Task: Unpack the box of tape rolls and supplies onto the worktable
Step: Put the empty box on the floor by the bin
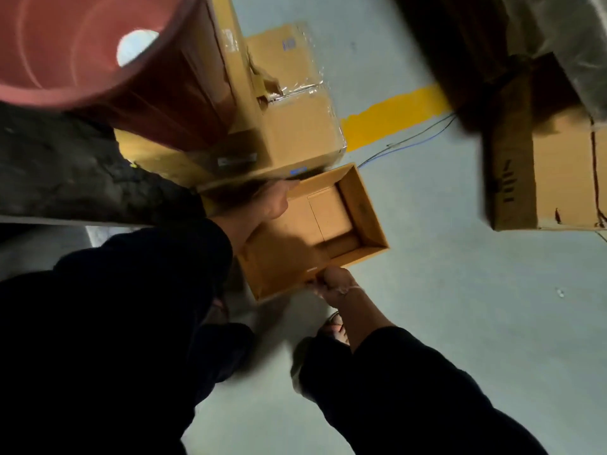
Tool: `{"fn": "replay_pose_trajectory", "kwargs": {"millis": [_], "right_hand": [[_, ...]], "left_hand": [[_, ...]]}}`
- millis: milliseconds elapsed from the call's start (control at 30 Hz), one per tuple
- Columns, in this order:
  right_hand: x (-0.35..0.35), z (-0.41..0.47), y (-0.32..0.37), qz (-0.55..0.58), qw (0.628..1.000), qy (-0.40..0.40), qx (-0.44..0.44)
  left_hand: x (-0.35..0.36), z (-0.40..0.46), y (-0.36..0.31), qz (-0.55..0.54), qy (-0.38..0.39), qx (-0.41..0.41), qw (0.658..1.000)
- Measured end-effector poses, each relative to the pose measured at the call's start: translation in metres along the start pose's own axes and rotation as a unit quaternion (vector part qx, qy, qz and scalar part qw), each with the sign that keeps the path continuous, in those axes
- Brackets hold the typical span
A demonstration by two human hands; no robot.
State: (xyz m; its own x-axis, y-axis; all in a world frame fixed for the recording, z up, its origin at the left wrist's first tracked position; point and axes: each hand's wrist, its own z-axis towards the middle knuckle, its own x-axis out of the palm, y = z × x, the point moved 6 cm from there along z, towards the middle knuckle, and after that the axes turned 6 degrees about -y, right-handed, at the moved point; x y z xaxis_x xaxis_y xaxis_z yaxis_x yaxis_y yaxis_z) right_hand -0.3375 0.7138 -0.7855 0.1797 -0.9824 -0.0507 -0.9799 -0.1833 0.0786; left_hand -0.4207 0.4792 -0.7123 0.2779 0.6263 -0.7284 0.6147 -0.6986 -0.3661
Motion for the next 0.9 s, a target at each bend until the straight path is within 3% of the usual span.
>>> {"fn": "replay_pose_trajectory", "kwargs": {"millis": [133,367,600,900], "right_hand": [[0.012,-0.007,-0.018,0.081,0.996,0.027,0.007],[0.007,-0.114,0.019,0.008,0.994,0.015,-0.106],[0.019,-0.261,0.069,0.030,0.987,0.003,-0.156],[0.047,-0.472,0.090,0.028,0.974,0.010,-0.226]], "left_hand": [[0.014,-0.007,0.007,0.026,0.040,0.021,0.999],[-0.020,-0.070,-0.005,-0.067,0.084,0.001,0.994],[-0.115,-0.171,-0.039,-0.115,0.063,-0.001,0.991],[-0.283,-0.310,-0.089,-0.189,0.021,0.083,0.978]]}}
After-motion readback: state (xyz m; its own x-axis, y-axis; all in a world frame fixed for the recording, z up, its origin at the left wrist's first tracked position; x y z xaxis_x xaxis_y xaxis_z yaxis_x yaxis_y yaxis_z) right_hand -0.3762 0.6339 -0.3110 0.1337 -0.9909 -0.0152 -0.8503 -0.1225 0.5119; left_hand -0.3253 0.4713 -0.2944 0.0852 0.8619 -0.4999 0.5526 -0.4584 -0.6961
